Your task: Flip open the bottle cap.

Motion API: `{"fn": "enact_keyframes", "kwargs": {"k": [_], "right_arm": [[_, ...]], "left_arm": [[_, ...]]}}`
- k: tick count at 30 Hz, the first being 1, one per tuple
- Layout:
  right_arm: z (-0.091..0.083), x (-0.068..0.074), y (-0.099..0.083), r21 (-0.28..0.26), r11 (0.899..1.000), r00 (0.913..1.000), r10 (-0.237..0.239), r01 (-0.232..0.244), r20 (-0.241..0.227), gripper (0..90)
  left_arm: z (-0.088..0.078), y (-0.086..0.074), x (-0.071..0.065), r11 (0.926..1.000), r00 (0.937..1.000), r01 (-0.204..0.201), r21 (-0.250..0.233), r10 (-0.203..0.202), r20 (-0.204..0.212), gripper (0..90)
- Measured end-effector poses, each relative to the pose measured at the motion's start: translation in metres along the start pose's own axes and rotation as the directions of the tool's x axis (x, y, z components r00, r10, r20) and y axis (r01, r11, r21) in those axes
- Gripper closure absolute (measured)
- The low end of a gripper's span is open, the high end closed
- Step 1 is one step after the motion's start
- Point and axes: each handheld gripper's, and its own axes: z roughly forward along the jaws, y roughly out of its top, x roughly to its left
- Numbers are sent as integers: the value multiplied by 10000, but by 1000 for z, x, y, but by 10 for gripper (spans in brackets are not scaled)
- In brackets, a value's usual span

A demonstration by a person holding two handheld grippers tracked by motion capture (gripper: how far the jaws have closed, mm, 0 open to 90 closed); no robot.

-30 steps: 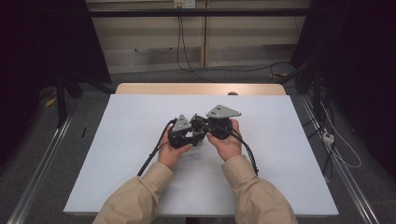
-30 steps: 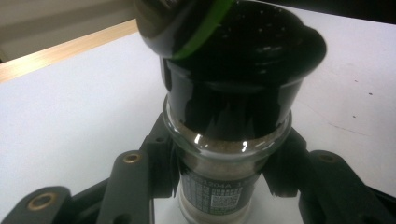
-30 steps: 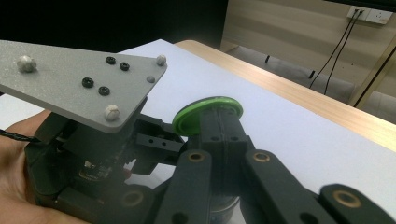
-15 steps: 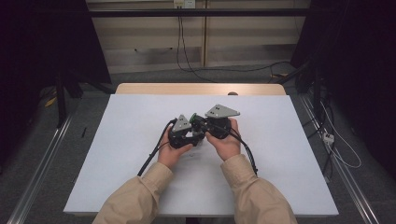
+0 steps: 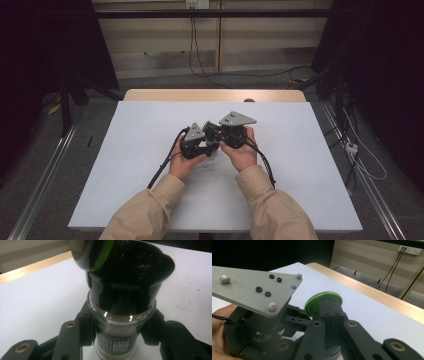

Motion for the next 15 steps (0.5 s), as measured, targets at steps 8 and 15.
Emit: {"fn": "enact_keyframes", "kwargs": {"k": [8, 15], "right_arm": [[1, 0, 0, 24, 10000, 10000, -30, 30, -3, 900], [3, 1, 0, 25, 10000, 10000, -16, 16, -5, 900]], "left_arm": [[0, 0, 0, 10000, 10000, 7, -7, -7, -11, 533], [0, 0, 0, 10000, 10000, -20, -1, 20, -17, 533]]}}
